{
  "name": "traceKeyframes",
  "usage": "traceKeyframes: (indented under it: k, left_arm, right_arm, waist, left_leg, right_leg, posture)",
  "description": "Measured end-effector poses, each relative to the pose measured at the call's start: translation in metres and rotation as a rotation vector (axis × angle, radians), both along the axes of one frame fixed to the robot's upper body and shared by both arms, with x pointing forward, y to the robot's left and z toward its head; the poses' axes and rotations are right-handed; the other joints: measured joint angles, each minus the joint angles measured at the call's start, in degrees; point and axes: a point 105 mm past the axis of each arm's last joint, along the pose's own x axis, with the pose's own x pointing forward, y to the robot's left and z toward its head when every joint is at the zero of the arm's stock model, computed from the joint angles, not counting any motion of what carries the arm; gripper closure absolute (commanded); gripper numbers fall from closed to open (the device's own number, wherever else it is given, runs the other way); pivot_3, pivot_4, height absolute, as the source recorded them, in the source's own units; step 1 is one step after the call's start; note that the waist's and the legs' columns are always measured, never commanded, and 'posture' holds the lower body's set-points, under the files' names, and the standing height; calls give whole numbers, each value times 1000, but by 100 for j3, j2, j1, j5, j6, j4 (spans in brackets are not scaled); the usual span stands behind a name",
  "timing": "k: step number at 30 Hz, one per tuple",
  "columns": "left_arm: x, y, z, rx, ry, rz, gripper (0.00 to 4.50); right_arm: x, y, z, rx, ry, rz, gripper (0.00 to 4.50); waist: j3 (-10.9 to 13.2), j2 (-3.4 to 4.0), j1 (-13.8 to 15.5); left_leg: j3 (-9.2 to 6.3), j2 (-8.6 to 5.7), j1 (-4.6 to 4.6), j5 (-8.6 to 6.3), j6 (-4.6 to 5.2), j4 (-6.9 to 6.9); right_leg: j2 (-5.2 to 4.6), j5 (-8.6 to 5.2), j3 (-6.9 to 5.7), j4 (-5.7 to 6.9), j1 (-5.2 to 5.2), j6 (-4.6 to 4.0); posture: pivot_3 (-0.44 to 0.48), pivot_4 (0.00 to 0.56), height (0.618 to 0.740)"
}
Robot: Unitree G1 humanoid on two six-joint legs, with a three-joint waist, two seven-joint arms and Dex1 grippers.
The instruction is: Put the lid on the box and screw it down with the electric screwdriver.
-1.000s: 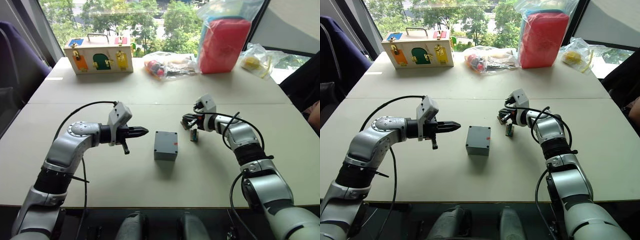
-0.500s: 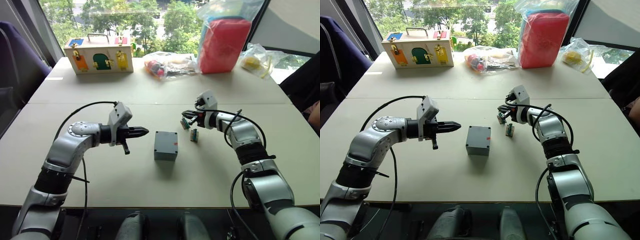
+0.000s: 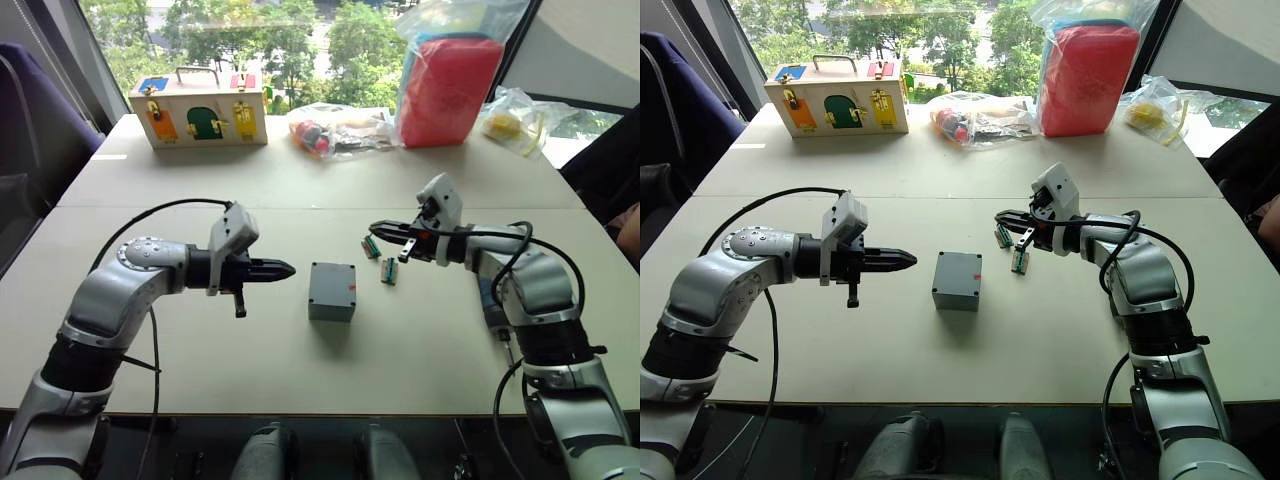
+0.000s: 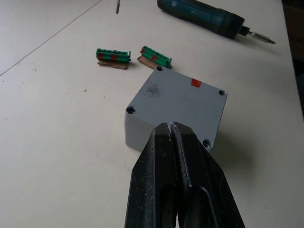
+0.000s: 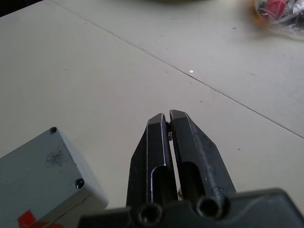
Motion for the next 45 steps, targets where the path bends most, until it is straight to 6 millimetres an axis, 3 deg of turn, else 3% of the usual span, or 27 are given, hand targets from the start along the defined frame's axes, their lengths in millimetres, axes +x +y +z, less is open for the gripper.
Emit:
traceKeyframes:
  k: [4, 11, 16, 45]
  left_arm:
    - [-4, -2, 0, 10, 7, -32, 4500]
    - [-2, -6, -4, 15, 18, -45, 4500]
    - [0, -6, -4, 11, 22, -41, 4500]
    - [4, -8, -6, -3, 8, -27, 4500]
  right_arm:
    - [-17, 7, -10, 22, 61, 30, 4437]
    - [-25, 21, -8, 55, 67, 49, 4437]
    - [-29, 25, -16, 48, 96, 59, 4437]
    - [-27, 24, -24, 36, 99, 48, 4437]
  waist:
    - [0, 0, 1]
    - [0, 0, 10]
    - [0, 0, 9]
    - [0, 0, 12]
  left_leg:
    - [-1, 0, 1, 0, 0, 0]
    - [-1, -1, 0, 0, 1, 0]
    - [-1, -1, 0, 0, 1, 0]
    - [0, -1, 0, 0, 2, 2]
  right_leg:
    - [0, 0, 0, 0, 0, -1]
    - [0, -1, 0, -1, 0, -1]
    - [1, -1, -1, -1, 0, -1]
    - [9, 0, -2, 1, 2, 0]
  posture:
    - [0, 150, 740]
    - [0, 150, 740]
    - [0, 150, 740]
    - [0, 150, 740]
